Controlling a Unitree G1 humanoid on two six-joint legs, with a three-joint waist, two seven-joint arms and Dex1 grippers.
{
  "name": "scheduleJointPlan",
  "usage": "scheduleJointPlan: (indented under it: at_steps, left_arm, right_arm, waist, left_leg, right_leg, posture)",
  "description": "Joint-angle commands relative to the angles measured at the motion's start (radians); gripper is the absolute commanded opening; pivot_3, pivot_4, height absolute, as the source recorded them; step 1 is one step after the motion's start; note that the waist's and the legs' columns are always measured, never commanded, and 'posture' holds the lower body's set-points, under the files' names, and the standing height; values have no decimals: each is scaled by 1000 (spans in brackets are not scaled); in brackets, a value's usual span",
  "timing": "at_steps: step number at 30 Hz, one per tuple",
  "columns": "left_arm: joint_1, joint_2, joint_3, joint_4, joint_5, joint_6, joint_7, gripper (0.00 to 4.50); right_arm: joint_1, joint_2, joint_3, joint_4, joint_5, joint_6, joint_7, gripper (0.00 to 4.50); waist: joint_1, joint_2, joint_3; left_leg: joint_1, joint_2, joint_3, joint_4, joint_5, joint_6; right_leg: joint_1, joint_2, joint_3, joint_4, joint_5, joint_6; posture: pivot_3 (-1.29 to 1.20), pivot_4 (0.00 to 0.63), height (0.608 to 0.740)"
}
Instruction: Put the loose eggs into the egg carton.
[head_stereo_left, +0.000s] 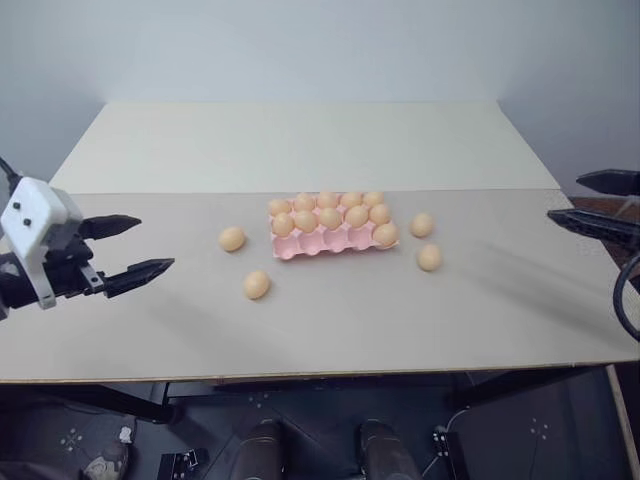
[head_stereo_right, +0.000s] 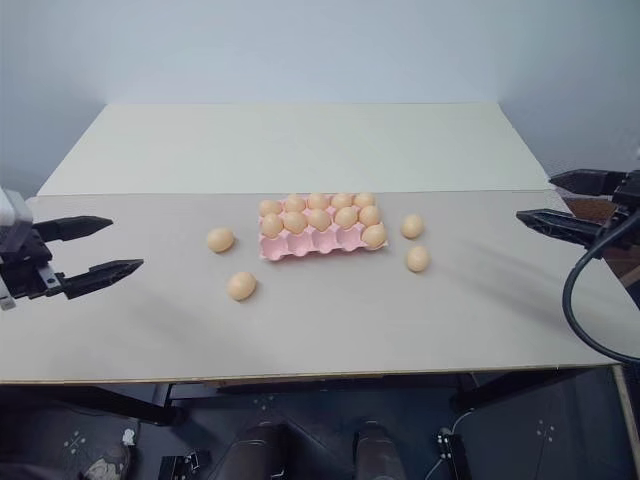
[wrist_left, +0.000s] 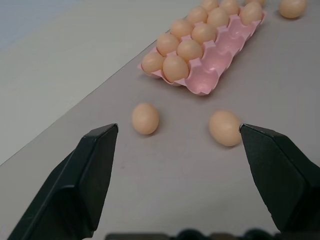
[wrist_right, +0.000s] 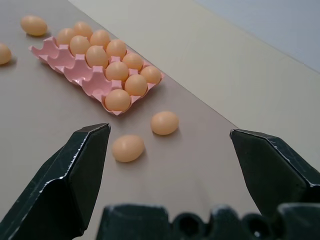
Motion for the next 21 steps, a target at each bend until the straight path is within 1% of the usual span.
scheduleJointPlan:
  at_steps: [1, 7, 11, 15, 18, 21]
  left_arm:
    - [-28, 15, -17, 28, 32, -45, -11, 4216]
    - [-46, -1, -36, 20, 28, -53, -18, 4216]
    - [-37, 3, -17, 9, 27, -53, -34, 4216]
    - [-32, 7, -12, -19, 12, -41, -54, 4216]
    - [-18, -11, -11, -13, 9, -58, -73, 4216]
    - [-66, -36, -91, -28, 1, -53, -43, 4216]
  right_arm:
    - [2, -34, -74, -51, 24, 5, -4, 4500]
    - [57, -20, -125, -131, 50, 52, -21, 4500]
    - [98, -7, -153, -197, 84, 90, -38, 4500]
    - [157, 48, -153, -277, 129, 130, -60, 4500]
    - [207, 105, -150, -394, 152, 167, -134, 4500]
    - [210, 168, -96, -500, 155, 228, -263, 4500]
  waist:
    - [0, 0, 0]
    - [0, 0, 0]
    - [0, 0, 0]
    - [0, 0, 0]
    - [0, 0, 0]
    - [1, 0, 0]
  left_leg:
    - [0, 0, 0, 0, 0, 0]
    - [0, 0, 0, 0, 0, 0]
    - [0, 0, 0, 0, 0, 0]
    - [0, 0, 0, 0, 0, 0]
    - [0, 0, 0, 0, 0, 0]
    - [0, 0, 0, 0, 0, 0]
  right_leg:
    - [0, 0, 0, 0, 0, 0]
    - [0, 0, 0, 0, 0, 0]
    - [0, 0, 0, 0, 0, 0]
    - [0, 0, 0, 0, 0, 0]
    - [0, 0, 0, 0, 0, 0]
    - [0, 0, 0, 1, 0, 0]
  posture:
    - [0, 150, 740]
    - [0, 150, 740]
    - [0, 150, 740]
    - [0, 150, 740]
    - [0, 150, 740]
    - [0, 150, 740]
